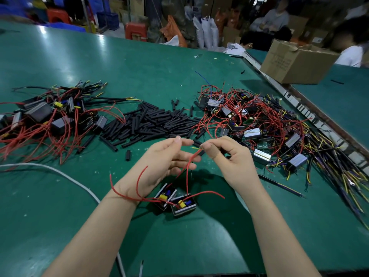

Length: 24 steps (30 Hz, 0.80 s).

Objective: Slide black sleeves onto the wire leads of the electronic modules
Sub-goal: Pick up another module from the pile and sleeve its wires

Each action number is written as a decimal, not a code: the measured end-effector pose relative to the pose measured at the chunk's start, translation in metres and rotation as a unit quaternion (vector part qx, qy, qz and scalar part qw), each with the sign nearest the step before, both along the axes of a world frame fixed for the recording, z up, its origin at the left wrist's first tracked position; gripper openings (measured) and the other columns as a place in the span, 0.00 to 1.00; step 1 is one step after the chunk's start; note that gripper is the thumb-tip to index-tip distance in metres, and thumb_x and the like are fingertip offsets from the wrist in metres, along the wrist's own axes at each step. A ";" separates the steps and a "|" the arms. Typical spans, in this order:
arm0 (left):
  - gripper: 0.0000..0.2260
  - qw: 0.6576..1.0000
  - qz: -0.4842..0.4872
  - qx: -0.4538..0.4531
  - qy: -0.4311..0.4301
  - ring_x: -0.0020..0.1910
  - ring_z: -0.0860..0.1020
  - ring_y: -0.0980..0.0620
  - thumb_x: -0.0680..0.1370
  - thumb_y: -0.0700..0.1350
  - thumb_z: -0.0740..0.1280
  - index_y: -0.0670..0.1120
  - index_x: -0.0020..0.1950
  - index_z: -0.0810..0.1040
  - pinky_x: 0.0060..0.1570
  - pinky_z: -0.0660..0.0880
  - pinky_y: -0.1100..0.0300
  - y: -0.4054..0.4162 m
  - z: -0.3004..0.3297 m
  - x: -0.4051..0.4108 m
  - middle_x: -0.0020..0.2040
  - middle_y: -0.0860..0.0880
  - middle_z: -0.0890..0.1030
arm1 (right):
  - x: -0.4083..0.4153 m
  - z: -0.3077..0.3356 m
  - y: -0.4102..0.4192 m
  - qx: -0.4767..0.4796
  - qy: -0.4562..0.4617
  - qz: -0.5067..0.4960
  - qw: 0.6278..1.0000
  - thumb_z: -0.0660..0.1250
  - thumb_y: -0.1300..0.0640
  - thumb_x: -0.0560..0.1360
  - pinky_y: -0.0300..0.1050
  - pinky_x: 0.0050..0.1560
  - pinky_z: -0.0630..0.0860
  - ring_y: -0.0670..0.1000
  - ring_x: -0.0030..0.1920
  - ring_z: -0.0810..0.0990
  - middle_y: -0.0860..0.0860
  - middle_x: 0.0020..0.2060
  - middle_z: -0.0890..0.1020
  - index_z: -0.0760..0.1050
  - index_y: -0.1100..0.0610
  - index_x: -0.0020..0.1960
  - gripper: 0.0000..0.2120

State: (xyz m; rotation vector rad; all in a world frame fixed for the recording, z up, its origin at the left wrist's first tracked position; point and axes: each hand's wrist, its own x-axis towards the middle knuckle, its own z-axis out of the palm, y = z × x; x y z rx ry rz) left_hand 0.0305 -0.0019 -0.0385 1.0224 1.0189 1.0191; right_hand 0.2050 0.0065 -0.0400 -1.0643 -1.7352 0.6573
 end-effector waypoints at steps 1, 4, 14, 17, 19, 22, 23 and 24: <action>0.15 1.000 0.003 -0.003 0.007 0.33 0.82 0.56 0.83 0.53 0.52 0.49 0.54 0.76 0.26 0.69 0.71 0.001 0.001 0.000 0.40 0.48 0.85 | 0.001 0.000 0.001 -0.001 0.011 -0.013 1.000 0.66 0.50 0.73 0.33 0.47 0.70 0.43 0.41 0.77 0.48 0.39 0.81 0.81 0.51 0.44 0.07; 0.16 0.999 0.001 -0.001 0.049 0.31 0.80 0.58 0.82 0.55 0.53 0.49 0.52 0.77 0.26 0.65 0.69 0.002 0.001 -0.001 0.38 0.49 0.85 | 0.003 -0.001 0.002 -0.009 0.032 -0.031 0.999 0.65 0.48 0.74 0.32 0.47 0.69 0.40 0.41 0.76 0.44 0.39 0.79 0.81 0.50 0.45 0.08; 0.11 0.979 0.082 0.134 0.131 0.29 0.66 0.58 0.78 0.47 0.67 0.48 0.36 0.81 0.29 0.63 0.70 0.001 -0.004 0.004 0.29 0.52 0.70 | 0.000 -0.003 0.001 -0.082 -0.017 0.008 0.997 0.57 0.44 0.75 0.35 0.37 0.69 0.41 0.31 0.72 0.40 0.27 0.76 0.78 0.44 0.46 0.12; 0.11 0.973 0.082 0.158 0.146 0.34 0.67 0.55 0.76 0.50 0.67 0.48 0.36 0.81 0.36 0.64 0.62 0.000 -0.006 0.006 0.34 0.45 0.71 | -0.005 -0.003 -0.001 -0.089 -0.041 0.026 0.995 0.58 0.43 0.75 0.36 0.37 0.67 0.39 0.31 0.70 0.38 0.28 0.75 0.78 0.43 0.42 0.11; 0.09 0.968 0.058 0.183 0.163 0.35 0.67 0.53 0.76 0.49 0.68 0.51 0.37 0.81 0.37 0.63 0.59 -0.002 -0.006 0.009 0.34 0.44 0.72 | -0.006 0.000 -0.002 -0.063 0.009 -0.012 0.998 0.60 0.46 0.75 0.29 0.40 0.68 0.35 0.35 0.73 0.35 0.31 0.78 0.78 0.45 0.43 0.09; 0.08 0.961 0.062 0.197 0.182 0.33 0.66 0.54 0.76 0.49 0.69 0.52 0.37 0.81 0.36 0.61 0.58 -0.002 -0.008 0.012 0.32 0.45 0.72 | -0.005 0.000 -0.004 0.027 -0.044 -0.087 0.995 0.61 0.48 0.77 0.39 0.46 0.72 0.45 0.43 0.77 0.39 0.36 0.80 0.80 0.51 0.44 0.10; 0.08 0.960 0.073 0.198 0.186 0.32 0.65 0.54 0.76 0.49 0.69 0.52 0.37 0.81 0.35 0.61 0.58 0.000 -0.009 0.012 0.31 0.47 0.71 | -0.005 -0.002 -0.004 0.085 -0.100 -0.112 0.985 0.62 0.51 0.78 0.45 0.46 0.71 0.52 0.44 0.76 0.43 0.39 0.80 0.81 0.55 0.46 0.11; 0.08 0.958 0.084 0.198 0.191 0.30 0.64 0.55 0.76 0.49 0.69 0.51 0.37 0.82 0.34 0.60 0.58 0.000 -0.010 0.012 0.30 0.49 0.69 | -0.005 -0.004 -0.003 0.131 -0.145 -0.131 0.972 0.63 0.54 0.78 0.49 0.44 0.70 0.56 0.43 0.74 0.48 0.40 0.81 0.81 0.58 0.46 0.10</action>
